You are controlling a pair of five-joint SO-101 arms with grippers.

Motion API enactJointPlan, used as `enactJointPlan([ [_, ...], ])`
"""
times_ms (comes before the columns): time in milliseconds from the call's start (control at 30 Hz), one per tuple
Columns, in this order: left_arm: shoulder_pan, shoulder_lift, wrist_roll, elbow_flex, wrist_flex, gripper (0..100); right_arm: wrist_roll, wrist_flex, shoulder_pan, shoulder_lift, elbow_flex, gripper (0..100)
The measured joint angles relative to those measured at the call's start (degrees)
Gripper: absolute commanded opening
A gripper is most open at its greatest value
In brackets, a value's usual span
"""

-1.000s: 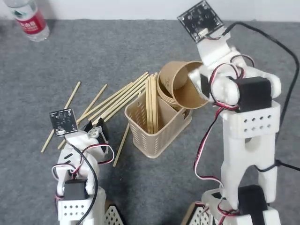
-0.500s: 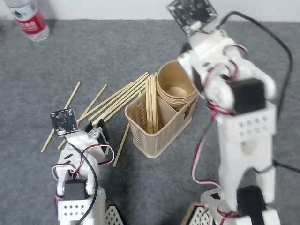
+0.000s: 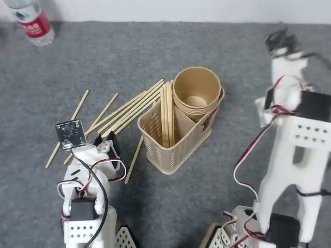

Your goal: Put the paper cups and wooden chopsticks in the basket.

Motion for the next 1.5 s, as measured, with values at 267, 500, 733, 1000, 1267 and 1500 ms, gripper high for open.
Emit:
enactJointPlan([
  [267, 0.44, 0.00, -4.66, 0.00, 3.69, 17, -11.16, -27.69, 1.76, 0.00, 35.78, 0.9],
  [500, 0.44, 0.00, -4.92, -1.58, 7.74, 17, -14.95, -48.97, 2.81, 0.00, 53.45, 0.9],
  [733, 0.44, 0.00, -11.25, -10.11, 16.26, 17, -14.42, -55.91, 2.81, 0.00, 57.58, 0.8],
  [1000, -0.97, 0.00, -27.16, -25.32, 27.52, 17, -14.42, -56.26, 2.99, 0.00, 57.58, 0.8],
  [1267, -11.25, 20.40, -32.18, -45.10, 27.52, 17, -14.42, -56.26, 2.99, 0.00, 57.58, 0.8],
  [1500, -21.27, 51.78, -37.54, -58.99, 24.97, 17, -14.42, -56.26, 2.99, 0.00, 57.58, 0.8],
])
